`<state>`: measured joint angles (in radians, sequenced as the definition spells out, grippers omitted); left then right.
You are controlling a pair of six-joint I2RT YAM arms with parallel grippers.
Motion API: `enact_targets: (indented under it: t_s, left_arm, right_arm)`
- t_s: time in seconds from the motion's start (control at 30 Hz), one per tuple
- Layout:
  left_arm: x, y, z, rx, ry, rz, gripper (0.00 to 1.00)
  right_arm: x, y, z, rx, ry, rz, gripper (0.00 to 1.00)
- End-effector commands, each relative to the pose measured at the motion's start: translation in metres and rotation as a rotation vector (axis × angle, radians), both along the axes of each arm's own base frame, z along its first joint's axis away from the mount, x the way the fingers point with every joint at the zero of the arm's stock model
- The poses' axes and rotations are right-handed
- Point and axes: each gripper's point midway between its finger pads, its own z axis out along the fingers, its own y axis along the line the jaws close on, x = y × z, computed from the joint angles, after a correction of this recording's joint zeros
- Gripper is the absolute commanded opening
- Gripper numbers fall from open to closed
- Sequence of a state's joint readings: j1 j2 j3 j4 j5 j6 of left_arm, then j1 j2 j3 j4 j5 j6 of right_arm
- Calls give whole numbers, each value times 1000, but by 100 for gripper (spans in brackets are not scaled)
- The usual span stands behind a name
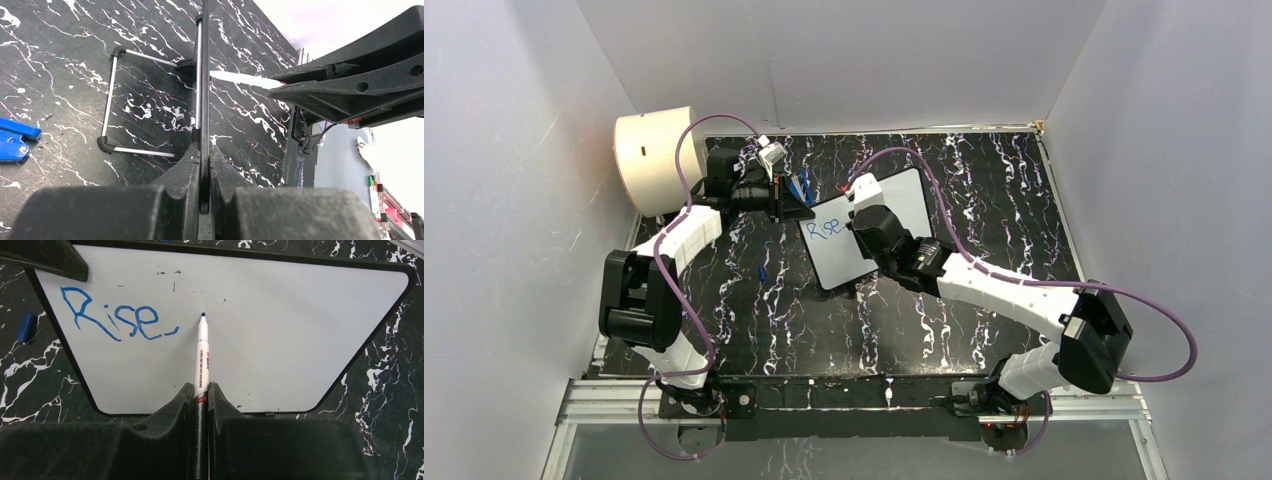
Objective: Write a sentence on the whiteboard
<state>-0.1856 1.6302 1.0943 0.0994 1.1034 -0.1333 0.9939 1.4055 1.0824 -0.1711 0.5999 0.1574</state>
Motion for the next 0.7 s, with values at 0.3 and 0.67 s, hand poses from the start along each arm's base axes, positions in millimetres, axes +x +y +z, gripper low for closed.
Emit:
enact_targets:
  t_s: [0.3,0.67]
  left_arm:
    - [-9,-2,21,-21,-43,-34,0]
    - [-9,-2,20,-20,-41,-34,0]
  right_arm:
    - [-6,-7,-8,3,55,-21,0]
    - [-9,-6,-12,3,70,-16,0]
